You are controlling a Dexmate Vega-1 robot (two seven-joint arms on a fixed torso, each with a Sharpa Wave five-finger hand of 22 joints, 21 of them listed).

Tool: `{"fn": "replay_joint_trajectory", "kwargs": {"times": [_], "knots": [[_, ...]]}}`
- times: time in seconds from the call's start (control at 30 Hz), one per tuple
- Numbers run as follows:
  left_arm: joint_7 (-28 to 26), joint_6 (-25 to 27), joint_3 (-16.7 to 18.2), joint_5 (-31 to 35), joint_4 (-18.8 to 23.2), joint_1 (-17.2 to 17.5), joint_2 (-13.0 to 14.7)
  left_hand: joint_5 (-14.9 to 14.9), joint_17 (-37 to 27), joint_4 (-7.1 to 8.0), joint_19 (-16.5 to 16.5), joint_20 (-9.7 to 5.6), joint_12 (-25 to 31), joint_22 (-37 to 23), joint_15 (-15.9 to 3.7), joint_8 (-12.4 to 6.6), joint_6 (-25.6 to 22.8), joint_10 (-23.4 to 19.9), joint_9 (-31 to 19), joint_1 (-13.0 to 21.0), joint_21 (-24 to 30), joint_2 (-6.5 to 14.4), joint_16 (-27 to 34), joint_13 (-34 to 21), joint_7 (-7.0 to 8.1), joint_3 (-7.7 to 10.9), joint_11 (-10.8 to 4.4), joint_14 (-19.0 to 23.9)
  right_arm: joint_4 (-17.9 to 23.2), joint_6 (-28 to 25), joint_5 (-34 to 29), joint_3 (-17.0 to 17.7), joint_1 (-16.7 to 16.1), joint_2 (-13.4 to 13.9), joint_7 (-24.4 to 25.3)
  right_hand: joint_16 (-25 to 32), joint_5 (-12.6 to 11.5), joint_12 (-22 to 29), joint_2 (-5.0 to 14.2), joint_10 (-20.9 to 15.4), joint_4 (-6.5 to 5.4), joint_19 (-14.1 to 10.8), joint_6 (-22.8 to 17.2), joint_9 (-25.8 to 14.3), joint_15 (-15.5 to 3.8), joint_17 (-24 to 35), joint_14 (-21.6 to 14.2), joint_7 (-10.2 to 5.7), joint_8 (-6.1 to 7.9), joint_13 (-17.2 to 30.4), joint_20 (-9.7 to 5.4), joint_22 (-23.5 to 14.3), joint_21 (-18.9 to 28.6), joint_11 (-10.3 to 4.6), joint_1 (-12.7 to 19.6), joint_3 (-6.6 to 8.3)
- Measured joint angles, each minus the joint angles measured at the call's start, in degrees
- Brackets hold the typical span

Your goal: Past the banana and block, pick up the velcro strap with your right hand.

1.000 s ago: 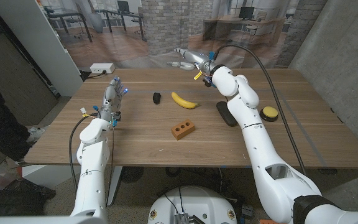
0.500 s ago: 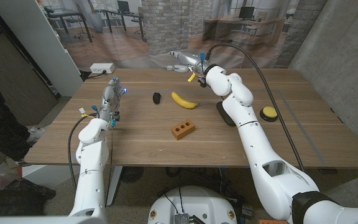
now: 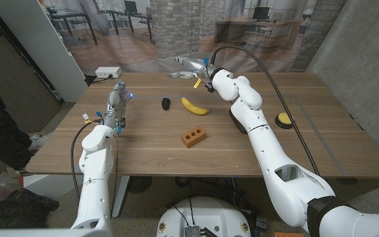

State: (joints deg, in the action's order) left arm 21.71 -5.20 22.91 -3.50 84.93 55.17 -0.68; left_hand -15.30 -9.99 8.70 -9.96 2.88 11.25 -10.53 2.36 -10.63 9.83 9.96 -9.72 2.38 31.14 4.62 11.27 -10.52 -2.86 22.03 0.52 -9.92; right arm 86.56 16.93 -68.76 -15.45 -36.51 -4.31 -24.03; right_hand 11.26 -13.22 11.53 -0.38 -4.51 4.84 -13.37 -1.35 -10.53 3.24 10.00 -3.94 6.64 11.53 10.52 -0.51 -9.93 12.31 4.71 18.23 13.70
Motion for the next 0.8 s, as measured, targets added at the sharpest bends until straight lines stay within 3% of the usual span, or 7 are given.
{"fn": "replay_joint_trajectory", "kwargs": {"times": [0.8], "knots": [[0.1, 0.14, 0.31, 0.49, -1.04, -0.73, 0.11, -0.49, 0.0, 0.06, 0.0, 0.0, 0.0, 0.0, 0.0, 0.0, 0.0, 0.0, 0.0, 0.0, -0.37, 0.0, 0.0, 0.0, 0.0, -0.4, 0.0, 0.0, -4.78, -1.39, -3.9, -3.65, 2.95, -0.61, 1.08, 0.0, -0.44, 0.0, 0.16, -1.44, 0.94, -1.75, -1.13, 0.0, -0.08, 0.0, -1.92, 0.32, 0.0, 0.0, 0.1, 0.06, 0.21, 0.0, 1.66, -0.02]]}}
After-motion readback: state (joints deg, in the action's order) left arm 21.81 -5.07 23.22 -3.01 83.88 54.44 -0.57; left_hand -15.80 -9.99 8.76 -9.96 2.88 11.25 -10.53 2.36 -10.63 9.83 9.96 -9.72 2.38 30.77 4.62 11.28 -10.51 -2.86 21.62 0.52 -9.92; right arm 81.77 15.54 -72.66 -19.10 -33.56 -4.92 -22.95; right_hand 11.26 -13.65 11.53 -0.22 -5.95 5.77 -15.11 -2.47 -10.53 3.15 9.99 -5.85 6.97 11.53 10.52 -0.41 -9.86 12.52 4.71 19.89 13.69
